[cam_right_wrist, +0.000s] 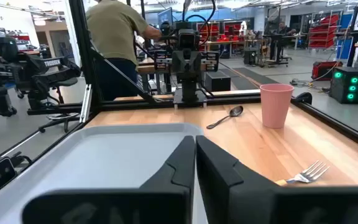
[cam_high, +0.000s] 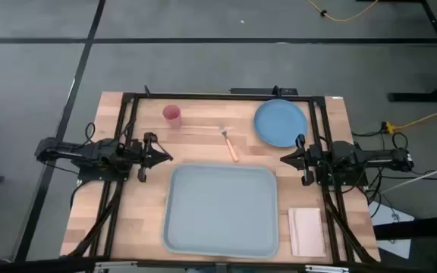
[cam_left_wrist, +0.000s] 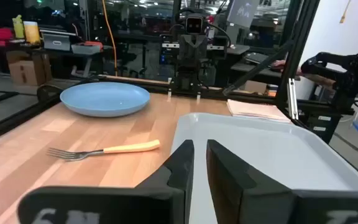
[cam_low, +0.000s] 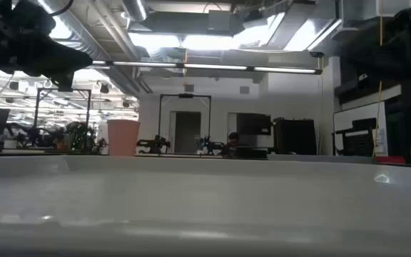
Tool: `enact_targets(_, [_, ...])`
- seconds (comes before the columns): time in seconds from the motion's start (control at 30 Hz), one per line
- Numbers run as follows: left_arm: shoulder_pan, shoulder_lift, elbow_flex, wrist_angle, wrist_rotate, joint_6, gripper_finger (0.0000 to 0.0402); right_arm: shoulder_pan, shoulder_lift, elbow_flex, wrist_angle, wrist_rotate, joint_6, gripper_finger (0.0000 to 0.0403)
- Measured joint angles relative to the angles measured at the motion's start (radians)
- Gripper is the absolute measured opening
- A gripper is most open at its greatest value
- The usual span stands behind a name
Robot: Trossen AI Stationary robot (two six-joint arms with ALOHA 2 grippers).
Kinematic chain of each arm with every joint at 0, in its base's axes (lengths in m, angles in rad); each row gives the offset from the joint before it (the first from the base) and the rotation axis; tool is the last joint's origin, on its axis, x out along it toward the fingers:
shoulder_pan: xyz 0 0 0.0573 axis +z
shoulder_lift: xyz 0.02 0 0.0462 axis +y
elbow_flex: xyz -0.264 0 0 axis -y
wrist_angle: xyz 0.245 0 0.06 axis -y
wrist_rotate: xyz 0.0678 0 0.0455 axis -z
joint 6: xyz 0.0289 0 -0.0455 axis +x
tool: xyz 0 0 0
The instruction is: Pick and place plate/cup/fork/spoon on tray
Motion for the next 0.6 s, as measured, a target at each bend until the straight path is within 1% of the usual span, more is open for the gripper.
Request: enact_targets(0.6, [0.0,0.0,0.0,0.0,0.0,0.0,0.0037,0.0,0.0,0.0,0.0,0.0,0.0,0.002])
